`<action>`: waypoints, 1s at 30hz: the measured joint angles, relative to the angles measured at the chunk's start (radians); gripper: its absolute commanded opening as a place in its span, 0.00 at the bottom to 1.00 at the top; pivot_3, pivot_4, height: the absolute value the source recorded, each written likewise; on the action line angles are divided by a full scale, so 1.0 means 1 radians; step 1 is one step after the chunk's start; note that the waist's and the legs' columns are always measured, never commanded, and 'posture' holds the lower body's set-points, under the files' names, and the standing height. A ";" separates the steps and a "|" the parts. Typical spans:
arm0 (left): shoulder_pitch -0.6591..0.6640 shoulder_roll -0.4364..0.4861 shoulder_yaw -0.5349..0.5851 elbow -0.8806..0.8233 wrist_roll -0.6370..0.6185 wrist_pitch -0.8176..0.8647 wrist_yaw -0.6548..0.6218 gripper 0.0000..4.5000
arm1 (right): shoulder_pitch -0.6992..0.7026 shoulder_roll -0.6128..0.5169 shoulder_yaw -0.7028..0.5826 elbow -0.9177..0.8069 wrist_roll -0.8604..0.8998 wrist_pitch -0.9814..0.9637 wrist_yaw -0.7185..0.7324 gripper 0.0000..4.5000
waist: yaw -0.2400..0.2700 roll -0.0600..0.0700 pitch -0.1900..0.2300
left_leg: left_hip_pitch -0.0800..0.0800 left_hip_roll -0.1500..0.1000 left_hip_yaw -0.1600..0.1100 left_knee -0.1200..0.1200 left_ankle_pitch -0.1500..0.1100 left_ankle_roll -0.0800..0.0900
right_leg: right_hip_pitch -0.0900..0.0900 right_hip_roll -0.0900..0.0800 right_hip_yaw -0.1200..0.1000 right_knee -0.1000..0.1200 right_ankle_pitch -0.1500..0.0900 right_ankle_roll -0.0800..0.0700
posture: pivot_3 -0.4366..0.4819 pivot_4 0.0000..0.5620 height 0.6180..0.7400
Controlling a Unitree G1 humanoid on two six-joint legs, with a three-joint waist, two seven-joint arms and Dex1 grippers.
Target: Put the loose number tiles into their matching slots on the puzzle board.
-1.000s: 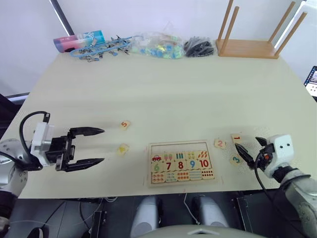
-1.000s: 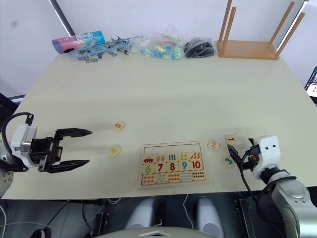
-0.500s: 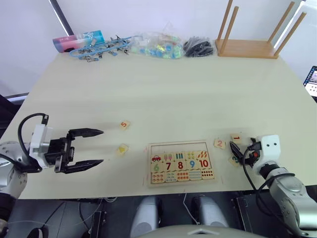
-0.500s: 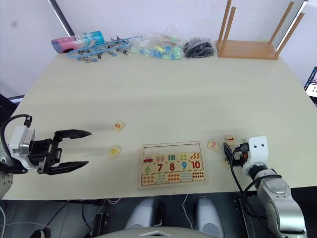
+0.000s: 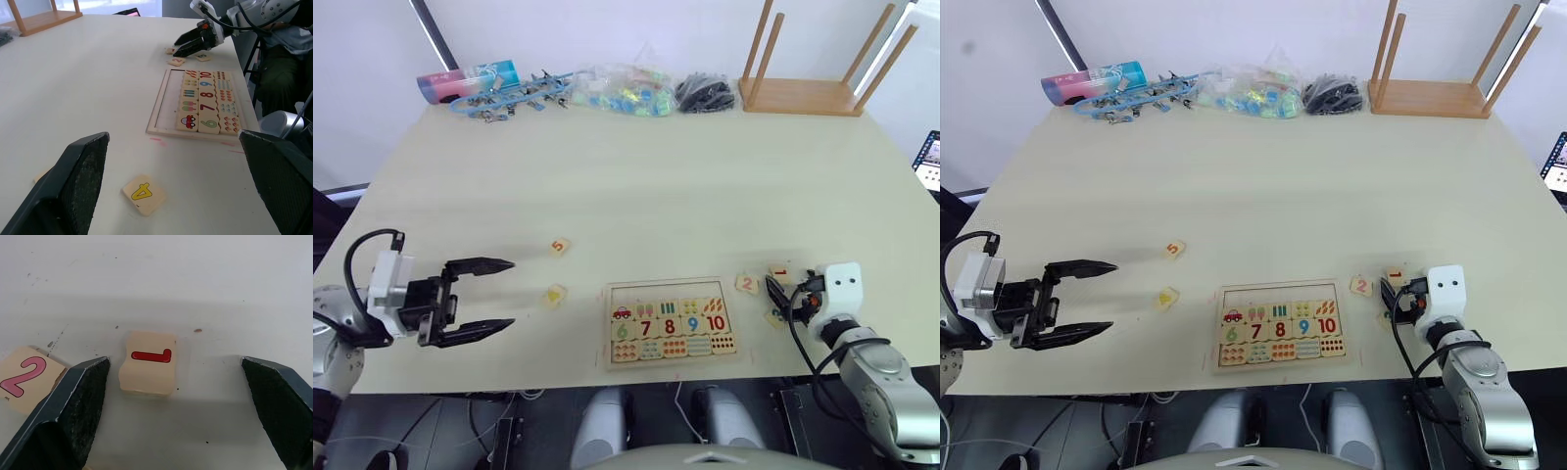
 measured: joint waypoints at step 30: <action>-0.002 -0.015 0.015 0.007 0.000 -0.001 0.000 1.00 | -0.045 -0.237 -0.025 -0.010 0.046 -0.009 0.243 0.19 | 0.001 0.000 0.000 | 0.000 0.000 0.000 0.000 0.000 0.000 | 0.000 0.000 0.000 0.000 0.000 0.000 | 0.48 0.27 0.98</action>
